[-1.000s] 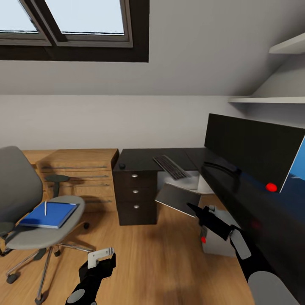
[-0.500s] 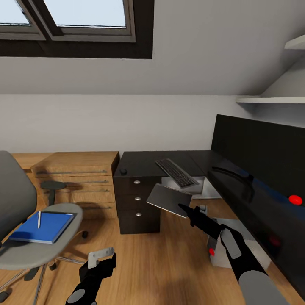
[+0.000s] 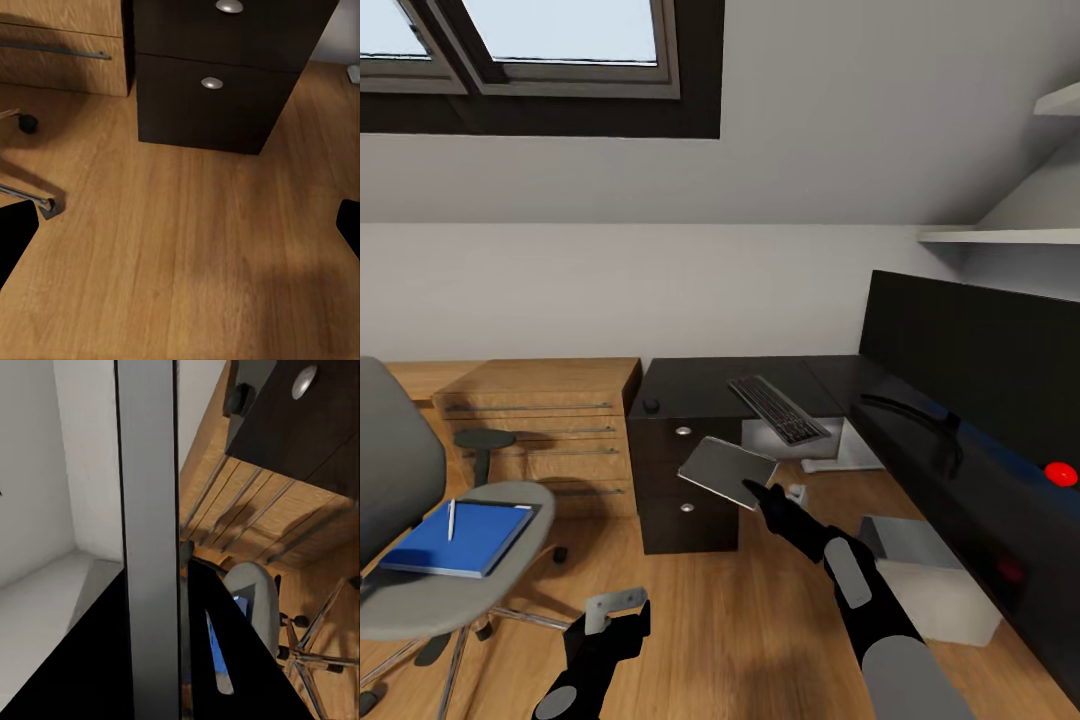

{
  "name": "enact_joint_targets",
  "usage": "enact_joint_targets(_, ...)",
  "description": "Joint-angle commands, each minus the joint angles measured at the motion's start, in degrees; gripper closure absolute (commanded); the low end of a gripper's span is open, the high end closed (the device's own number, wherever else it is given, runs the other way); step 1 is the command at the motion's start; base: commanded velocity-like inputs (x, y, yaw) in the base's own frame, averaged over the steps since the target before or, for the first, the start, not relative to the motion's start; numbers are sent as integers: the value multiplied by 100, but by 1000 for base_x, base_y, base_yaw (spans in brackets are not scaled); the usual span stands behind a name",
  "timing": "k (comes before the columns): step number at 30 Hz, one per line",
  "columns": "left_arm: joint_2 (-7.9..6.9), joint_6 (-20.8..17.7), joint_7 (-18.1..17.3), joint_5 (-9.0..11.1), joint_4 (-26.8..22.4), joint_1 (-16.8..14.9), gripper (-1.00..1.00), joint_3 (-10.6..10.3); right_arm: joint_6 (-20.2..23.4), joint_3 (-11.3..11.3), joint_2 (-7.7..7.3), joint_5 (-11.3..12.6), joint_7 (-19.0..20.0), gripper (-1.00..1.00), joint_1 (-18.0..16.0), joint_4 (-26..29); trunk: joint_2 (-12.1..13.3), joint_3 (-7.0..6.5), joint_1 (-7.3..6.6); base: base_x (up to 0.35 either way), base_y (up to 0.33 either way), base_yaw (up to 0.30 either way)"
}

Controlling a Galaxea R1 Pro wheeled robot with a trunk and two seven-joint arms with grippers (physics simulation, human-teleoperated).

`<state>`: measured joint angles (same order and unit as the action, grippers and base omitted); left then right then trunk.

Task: In the bedroom, organize the workspace by keeping the computer under the desk, ensuring the monitor is on the desk, placing the keyboard on the desk next to the monitor, placing the mouse on the desk next to the keyboard, moving the folder from the swivel chair onto the desk next to the mouse, stacking the notebook on top of the folder with the pen on top of the notebook, and positioning the swivel chair next to the desk.

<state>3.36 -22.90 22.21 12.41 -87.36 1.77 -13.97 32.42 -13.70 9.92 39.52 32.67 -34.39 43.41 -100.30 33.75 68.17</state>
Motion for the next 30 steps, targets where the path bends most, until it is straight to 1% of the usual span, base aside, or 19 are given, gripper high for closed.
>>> enact_joint_targets(1,-1,-13,46,60,-9,-1,-100,-8,-26,-27,8,31,-118,100,-54,0,-3,5,0,0,0,0)
enact_joint_targets(2,-1,-13,46,60,-9,-1,-100,-8,-156,-26,8,35,-255,100,-128,0,-3,5,0,0,0,0)
enact_joint_targets(4,-2,-13,46,60,-9,-1,-100,-9,-317,-23,8,39,-377,100,-198,-1,-3,5,0,0,0,0)
enact_joint_targets(6,-2,-13,47,60,-9,-1,-100,-9,-715,-20,8,49,-587,100,-277,-7,-3,5,0,0,0,0)
enact_joint_targets(7,-2,-13,47,60,-9,-1,-100,-9,-817,-20,8,55,-625,100,-287,-11,-3,5,0,0,0,0)
enact_joint_targets(8,2,-13,47,60,-9,-1,-100,-9,-1013,-21,8,86,-686,100,-303,-24,-3,5,0,0,0,0)
enact_joint_targets(9,1,-13,47,60,-9,-1,-100,-9,-1102,-22,8,113,-710,100,-309,-33,-3,5,0,0,0,0)
enact_joint_targets(10,2,-9,47,60,-9,-1,-100,-11,-1252,-22,8,188,-758,100,-317,-58,-3,5,0,0,0,0)
enact_joint_targets(12,4,-7,50,60,-9,-1,-100,-11,-1368,-21,8,276,-821,100,-322,-103,-3,5,0,0,0,0)
enact_joint_targets(16,6,2,54,63,-9,-1,-100,-17,-1534,-19,8,550,-1141,100,-329,-324,-3,5,0,17,0,0)
enact_joint_targets(21,7,4,55,68,-9,-1,-100,-19,-1552,33,8,693,-1246,100,-331,-491,-3,5,0,209,17,0)
enact_joint_targets(23,7,5,55,68,-9,-1,-100,-18,-1541,47,8,817,-1247,100,-331,-522,-3,5,0,295,91,0)
enact_joint_targets(24,7,5,55,68,-9,-1,-100,-18,-1537,51,8,909,-1247,100,-331,-528,-3,5,0,301,110,0)
enact_joint_targets(26,7,5,55,69,-9,-1,-100,-18,-1477,112,8,1646,-1254,100,-331,-543,-3,5,0,287,135,0)
enact_joint_targets(27,7,5,55,69,-9,-1,-100,-18,-1449,126,8,1764,-1256,100,-331,-544,-3,5,0,259,133,0)
enact_joint_targets(28,7,5,55,69,-9,-1,-100,-18,-1362,152,8,1971,-1259,100,-331,-544,-3,5,0,231,123,0)
enact_joint_targets(29,7,5,55,69,-9,-1,-100,-18,-1304,162,8,2057,-1260,100,-331,-544,-3,5,0,215,110,0)
enact_joint_targets(30,7,2,55,69,-9,-1,-100,-23,-948,194,8,2299,-1262,100,-331,-555,-3,5,0,105,38,0)
